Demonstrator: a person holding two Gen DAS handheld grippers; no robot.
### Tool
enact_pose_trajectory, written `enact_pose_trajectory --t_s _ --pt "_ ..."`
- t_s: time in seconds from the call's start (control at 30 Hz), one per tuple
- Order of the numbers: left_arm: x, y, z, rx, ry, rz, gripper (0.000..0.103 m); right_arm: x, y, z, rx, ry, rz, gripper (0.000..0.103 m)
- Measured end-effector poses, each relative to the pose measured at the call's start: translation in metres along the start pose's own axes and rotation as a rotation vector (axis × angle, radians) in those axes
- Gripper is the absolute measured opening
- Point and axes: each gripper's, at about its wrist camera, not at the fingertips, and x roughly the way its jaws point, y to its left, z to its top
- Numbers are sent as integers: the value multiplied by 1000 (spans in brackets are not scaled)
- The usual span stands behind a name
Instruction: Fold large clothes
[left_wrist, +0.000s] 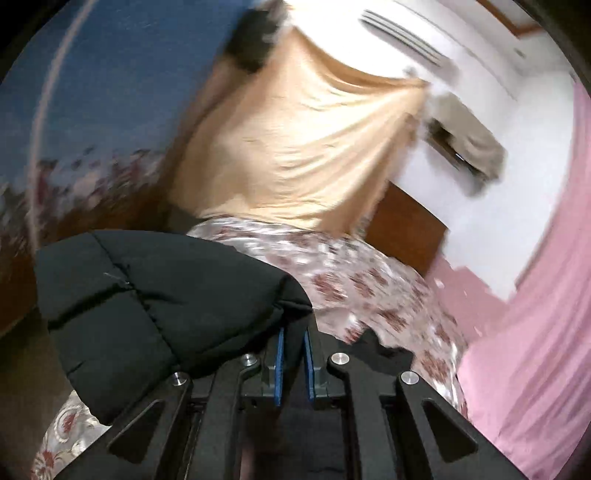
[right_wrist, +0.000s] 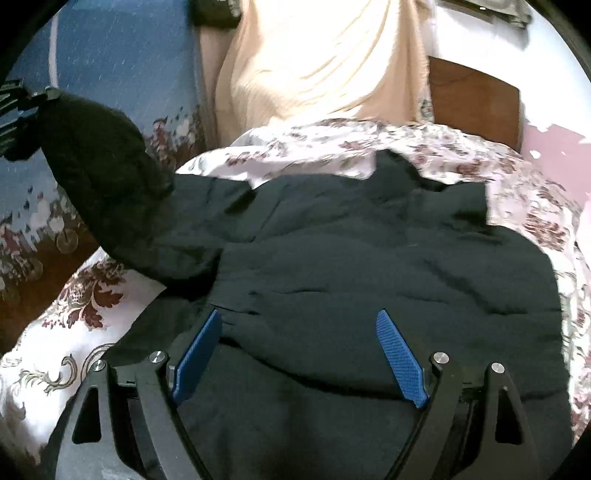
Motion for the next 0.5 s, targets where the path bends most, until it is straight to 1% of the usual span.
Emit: enact_pose_trajectory --t_s 0.13,0.2,0.23,0.37,0.5 --pt "11 -65 -10 134 37 -63 9 -27 -43 -3 7 -28 -67 82" --pt "20 -94 -19 195 61 -96 9 -40 -73 -9 34 -33 -98 82" --pt "26 -113 -28 237 81 -115 9 -46 -89 -13 53 -36 -113 82" --pt "45 -165 -65 368 155 -170 9 -64 -144 -26 119 -36 -170 82" --pt "63 -205 -107 448 239 -235 9 -73 -186 -40 187 -31 -211 82"
